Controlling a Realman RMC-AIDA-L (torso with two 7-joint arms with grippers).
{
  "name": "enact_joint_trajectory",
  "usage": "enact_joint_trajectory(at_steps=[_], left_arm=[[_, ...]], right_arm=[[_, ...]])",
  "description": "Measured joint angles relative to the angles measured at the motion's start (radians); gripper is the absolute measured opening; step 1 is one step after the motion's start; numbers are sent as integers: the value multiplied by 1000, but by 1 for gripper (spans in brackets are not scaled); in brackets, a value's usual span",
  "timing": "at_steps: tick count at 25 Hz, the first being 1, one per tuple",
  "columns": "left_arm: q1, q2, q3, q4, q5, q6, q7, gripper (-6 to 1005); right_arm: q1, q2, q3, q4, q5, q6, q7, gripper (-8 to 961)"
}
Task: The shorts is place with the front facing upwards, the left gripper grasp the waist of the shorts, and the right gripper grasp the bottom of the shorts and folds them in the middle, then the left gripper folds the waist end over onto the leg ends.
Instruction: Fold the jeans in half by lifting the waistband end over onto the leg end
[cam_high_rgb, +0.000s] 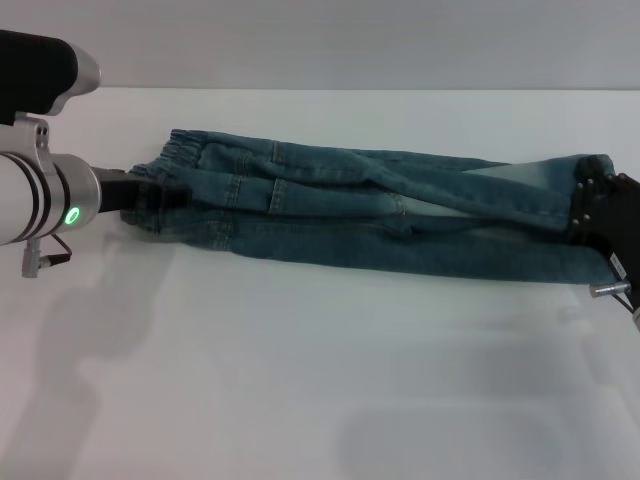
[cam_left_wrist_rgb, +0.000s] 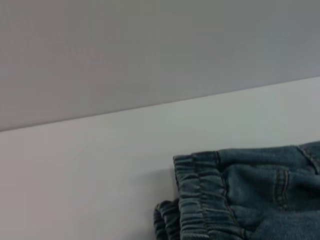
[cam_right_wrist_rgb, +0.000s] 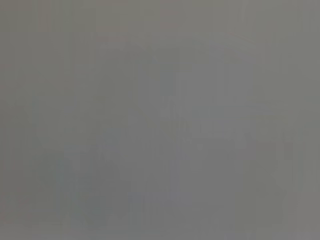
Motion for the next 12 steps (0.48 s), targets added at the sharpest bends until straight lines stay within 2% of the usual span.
enact_joint_trajectory(at_steps=[3,4,12], left_arm=[[-6,1,-5,12,-7,1,3,849],[-28,1,-15,55,-10,7,7,848],[-45,1,-21,77,-8,11,7,845]], right_arm=[[1,0,0,0,0,2,0,-2],[1,0,0,0,0,2,0,-2],[-5,1,0,0,0,3,0,-1]])
